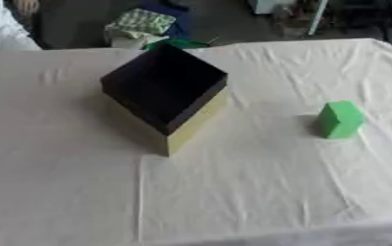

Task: Pick up objects on the table and place them in the box.

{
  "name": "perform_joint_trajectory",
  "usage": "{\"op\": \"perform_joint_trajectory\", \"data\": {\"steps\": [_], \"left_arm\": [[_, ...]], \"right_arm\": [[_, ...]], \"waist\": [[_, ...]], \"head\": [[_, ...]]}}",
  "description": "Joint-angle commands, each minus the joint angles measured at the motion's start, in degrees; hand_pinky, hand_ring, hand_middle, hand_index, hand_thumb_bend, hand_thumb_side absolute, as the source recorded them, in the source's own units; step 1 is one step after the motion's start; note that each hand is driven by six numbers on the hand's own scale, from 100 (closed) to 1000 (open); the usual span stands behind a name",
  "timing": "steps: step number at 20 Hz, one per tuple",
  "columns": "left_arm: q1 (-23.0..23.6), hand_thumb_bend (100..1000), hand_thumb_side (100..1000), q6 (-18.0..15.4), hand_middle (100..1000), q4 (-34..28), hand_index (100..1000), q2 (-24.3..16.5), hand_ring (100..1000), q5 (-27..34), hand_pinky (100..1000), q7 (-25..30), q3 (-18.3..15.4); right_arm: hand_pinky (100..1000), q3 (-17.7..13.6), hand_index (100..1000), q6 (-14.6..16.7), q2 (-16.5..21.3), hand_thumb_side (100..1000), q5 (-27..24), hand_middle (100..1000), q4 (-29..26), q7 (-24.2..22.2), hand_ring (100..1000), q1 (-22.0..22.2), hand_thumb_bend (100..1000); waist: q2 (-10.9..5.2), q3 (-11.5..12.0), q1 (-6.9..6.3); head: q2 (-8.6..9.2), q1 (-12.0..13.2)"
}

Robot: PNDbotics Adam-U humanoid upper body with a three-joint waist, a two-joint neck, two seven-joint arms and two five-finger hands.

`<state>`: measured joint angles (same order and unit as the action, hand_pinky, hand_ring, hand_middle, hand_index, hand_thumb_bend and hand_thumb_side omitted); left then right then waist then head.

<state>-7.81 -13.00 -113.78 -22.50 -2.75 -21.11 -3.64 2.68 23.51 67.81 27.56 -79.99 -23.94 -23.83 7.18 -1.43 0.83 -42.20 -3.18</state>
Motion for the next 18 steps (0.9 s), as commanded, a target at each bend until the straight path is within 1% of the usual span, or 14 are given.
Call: {"op": "perform_joint_trajectory", "data": {"steps": [1,6,11,18], "left_arm": [[-0.6,251,931,0.0,627,-0.8,769,-0.4,717,0.4,633,0.4,0.1],[-0.7,249,931,-0.1,627,-0.8,768,-0.4,718,0.6,633,0.5,0.2],[-0.8,247,933,0.0,627,-0.8,768,-0.2,718,0.9,633,0.8,0.3],[-0.8,245,934,0.0,626,-0.8,768,0.0,719,1.2,633,0.9,0.4]], "right_arm": [[1000,0.1,944,0.5,0.8,995,-0.7,969,0.9,-0.6,990,-2.2,441],[1000,1.3,945,1.1,-0.7,1000,-1.2,966,1.7,-1.5,987,-5.3,435],[1000,3.0,946,1.9,-3.0,1000,-1.4,965,2.2,-3.0,986,-8.9,434],[996,5.1,947,2.9,-6.4,1000,-1.2,961,3.6,-4.9,983,-13.4,429]], "waist": [[-0.43,0.1,0.15],[-0.43,0.2,0.09],[-0.45,0.5,0.10],[-0.22,0.9,0.10]], "head": [[0.54,-0.7],[0.67,-1.3],[0.82,-2.1],[0.79,-2.5]]}}
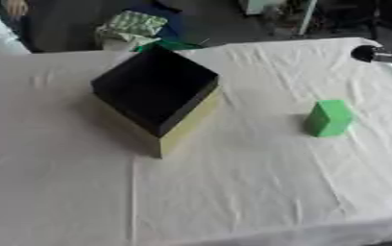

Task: Pick up objects on the table and place them in the box.

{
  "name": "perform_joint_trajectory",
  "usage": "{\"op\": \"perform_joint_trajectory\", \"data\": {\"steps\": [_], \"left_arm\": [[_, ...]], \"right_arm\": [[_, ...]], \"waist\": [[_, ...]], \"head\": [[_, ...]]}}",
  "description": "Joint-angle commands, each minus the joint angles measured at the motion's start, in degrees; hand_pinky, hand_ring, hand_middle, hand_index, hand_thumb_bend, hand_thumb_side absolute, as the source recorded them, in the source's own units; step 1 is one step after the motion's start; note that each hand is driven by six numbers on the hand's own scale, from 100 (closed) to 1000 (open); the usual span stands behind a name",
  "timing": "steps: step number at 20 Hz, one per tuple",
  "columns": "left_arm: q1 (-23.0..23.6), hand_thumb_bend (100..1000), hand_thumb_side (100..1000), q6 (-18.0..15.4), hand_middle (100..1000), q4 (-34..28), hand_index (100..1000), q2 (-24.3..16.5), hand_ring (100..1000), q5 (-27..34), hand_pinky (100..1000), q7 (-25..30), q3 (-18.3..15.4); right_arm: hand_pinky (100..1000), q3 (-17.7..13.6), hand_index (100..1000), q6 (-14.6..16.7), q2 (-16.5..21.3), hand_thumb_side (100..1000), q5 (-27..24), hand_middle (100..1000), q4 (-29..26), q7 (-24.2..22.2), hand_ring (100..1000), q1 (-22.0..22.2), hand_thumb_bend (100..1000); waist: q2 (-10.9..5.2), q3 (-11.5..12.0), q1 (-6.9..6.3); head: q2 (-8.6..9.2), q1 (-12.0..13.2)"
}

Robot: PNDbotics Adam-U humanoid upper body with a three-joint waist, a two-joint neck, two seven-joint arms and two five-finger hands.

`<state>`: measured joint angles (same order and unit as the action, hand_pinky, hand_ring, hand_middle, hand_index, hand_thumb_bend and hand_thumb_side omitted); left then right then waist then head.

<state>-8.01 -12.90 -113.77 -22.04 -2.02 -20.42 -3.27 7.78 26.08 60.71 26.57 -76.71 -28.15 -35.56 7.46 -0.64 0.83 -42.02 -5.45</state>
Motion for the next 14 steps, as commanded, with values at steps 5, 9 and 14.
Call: {"op": "perform_joint_trajectory", "data": {"steps": [5,9,14], "left_arm": [[-0.9,242,935,-0.1,626,-0.8,768,-0.3,719,0.7,633,0.4,0.1],[-0.9,239,937,0.0,626,-0.8,767,-0.2,719,0.8,633,0.5,0.1],[-1.0,235,939,0.1,624,-0.8,767,-0.2,716,0.9,633,0.5,0.1]], "right_arm": [[997,1.2,949,0.9,-1.4,1000,0.4,965,1.4,-1.6,987,-4.0,440],[998,1.6,950,1.2,-2.2,1000,1.6,967,2.2,-2.1,989,-4.8,454],[1000,1.9,959,1.7,-2.2,901,3.1,972,3.2,-4.1,992,-4.1,477]], "waist": [[-0.35,0.3,0.12],[-0.10,0.4,0.15],[0.31,0.5,0.13]], "head": [[0.74,-0.5],[0.80,-0.7],[1.01,-0.6]]}}
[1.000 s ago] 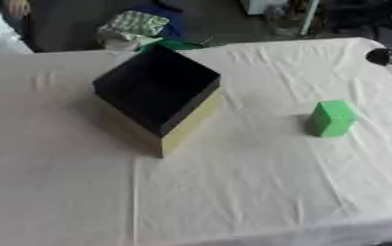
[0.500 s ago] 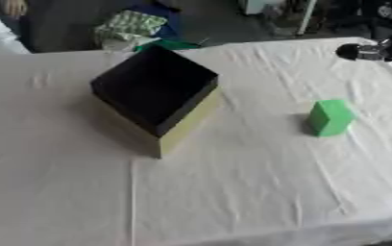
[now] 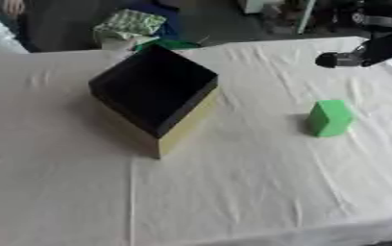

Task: Pick up objects on the table and place them in the box.

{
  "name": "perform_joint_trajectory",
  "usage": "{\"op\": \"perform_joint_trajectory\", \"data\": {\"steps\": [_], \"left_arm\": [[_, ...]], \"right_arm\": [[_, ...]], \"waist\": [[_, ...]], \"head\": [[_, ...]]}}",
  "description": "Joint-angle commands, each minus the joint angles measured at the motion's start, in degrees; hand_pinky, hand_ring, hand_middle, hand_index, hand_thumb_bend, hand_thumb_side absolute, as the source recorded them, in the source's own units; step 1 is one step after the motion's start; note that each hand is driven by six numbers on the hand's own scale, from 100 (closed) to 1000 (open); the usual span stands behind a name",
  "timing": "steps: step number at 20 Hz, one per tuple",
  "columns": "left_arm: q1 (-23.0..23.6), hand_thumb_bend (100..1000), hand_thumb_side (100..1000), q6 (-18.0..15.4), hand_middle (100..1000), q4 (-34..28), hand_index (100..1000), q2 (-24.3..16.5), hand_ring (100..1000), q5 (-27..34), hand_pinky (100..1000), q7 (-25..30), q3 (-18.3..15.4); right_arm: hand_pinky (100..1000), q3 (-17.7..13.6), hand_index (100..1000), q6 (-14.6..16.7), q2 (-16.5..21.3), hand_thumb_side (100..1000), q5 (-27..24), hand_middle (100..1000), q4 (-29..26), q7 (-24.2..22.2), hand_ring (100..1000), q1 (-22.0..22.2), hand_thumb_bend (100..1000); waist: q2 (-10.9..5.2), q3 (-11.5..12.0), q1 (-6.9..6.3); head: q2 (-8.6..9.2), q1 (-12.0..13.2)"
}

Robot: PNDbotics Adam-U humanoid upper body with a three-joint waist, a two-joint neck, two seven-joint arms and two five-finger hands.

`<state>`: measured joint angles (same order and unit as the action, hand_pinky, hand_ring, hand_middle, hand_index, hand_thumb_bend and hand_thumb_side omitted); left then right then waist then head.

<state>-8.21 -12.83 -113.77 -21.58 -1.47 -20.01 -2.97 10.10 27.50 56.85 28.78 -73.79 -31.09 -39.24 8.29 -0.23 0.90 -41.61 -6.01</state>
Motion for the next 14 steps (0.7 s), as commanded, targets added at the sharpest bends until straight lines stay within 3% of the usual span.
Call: {"op": "perform_joint_trajectory", "data": {"steps": [1,4,14], "left_arm": [[-0.9,234,939,0.0,624,-0.8,767,-0.7,716,0.4,633,0.1,-0.2],[-1.0,232,940,0.0,622,-0.8,766,-0.6,714,0.4,633,0.2,-0.2],[-1.4,221,944,0.1,619,-0.8,766,-0.6,711,0.5,632,0.2,-0.3]], "right_arm": [[1000,-0.4,968,0.3,1.9,876,0.9,974,0.3,-1.9,993,-0.1,469],[1000,-0.5,998,0.1,2.7,805,0.6,980,-0.4,-4.1,987,1.3,430],[1000,-1.7,1000,-2.7,7.3,731,-2.5,979,-6.0,-8.7,976,9.9,393]], "waist": [[-0.44,0.0,0.05],[-0.28,0.0,0.05],[0.56,-0.1,-0.18]], "head": [[0.63,-0.1],[0.68,-0.1],[1.12,-0.1]]}}
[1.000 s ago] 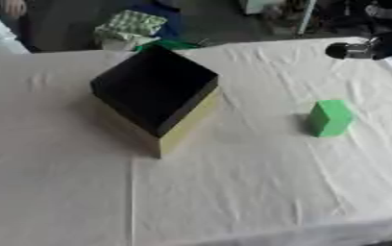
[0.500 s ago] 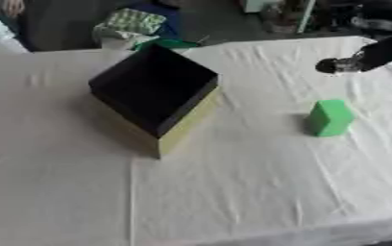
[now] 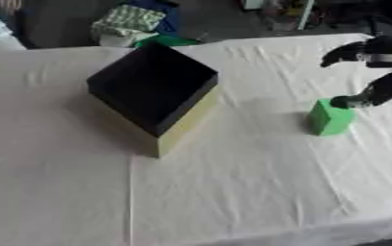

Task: Pick up objects on the table and place them in the box.

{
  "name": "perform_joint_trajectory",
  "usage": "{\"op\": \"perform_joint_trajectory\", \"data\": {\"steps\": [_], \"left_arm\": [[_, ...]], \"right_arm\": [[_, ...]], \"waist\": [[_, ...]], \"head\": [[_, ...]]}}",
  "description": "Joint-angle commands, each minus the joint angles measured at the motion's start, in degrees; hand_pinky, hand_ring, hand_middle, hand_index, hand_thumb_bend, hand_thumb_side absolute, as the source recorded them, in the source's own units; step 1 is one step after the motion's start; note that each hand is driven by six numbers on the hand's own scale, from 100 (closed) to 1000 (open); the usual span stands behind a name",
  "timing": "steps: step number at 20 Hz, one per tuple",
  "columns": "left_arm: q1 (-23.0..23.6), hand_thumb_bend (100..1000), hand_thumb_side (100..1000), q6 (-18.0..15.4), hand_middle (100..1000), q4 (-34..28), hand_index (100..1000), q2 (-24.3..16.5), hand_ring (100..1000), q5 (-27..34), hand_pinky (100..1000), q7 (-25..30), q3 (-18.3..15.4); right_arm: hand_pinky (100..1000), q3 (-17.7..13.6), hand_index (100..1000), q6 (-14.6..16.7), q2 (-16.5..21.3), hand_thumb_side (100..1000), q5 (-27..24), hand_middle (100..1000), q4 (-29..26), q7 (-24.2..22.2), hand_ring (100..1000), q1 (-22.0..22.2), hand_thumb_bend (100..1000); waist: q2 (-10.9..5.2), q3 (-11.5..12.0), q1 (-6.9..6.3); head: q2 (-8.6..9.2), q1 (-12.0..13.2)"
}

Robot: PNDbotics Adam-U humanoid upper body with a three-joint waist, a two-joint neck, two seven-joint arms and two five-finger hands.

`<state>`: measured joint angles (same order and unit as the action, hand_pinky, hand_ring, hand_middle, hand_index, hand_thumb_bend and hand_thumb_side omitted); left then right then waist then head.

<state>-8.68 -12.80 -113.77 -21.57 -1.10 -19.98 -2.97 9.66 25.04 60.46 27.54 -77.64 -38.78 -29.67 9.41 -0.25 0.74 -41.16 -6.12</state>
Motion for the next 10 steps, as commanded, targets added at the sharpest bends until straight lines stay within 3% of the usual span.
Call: {"op": "perform_joint_trajectory", "data": {"steps": [1,8,10], "left_arm": [[-0.9,220,945,0.1,619,-0.8,764,-0.6,710,0.2,632,0.1,-0.3],[-1.4,208,953,0.1,614,-0.8,758,-0.4,704,0.5,632,0.4,-0.2],[-1.5,201,961,0.2,612,-0.8,758,-0.3,702,0.6,632,0.5,-0.2]], "right_arm": [[1000,-1.3,1000,-0.4,4.0,735,-1.5,980,-2.9,-1.2,976,1.1,400],[1000,-1.7,1000,-1.6,4.6,744,1.6,983,-5.7,0.3,977,3.3,408],[1000,-2.0,1000,-2.1,4.2,664,4.1,963,-5.2,2.4,946,3.2,379]], "waist": [[-0.46,0.0,-0.05],[0.32,0.1,-0.46],[0.59,0.2,-0.57]], "head": [[0.75,0.0],[1.56,-0.2],[1.74,-0.2]]}}
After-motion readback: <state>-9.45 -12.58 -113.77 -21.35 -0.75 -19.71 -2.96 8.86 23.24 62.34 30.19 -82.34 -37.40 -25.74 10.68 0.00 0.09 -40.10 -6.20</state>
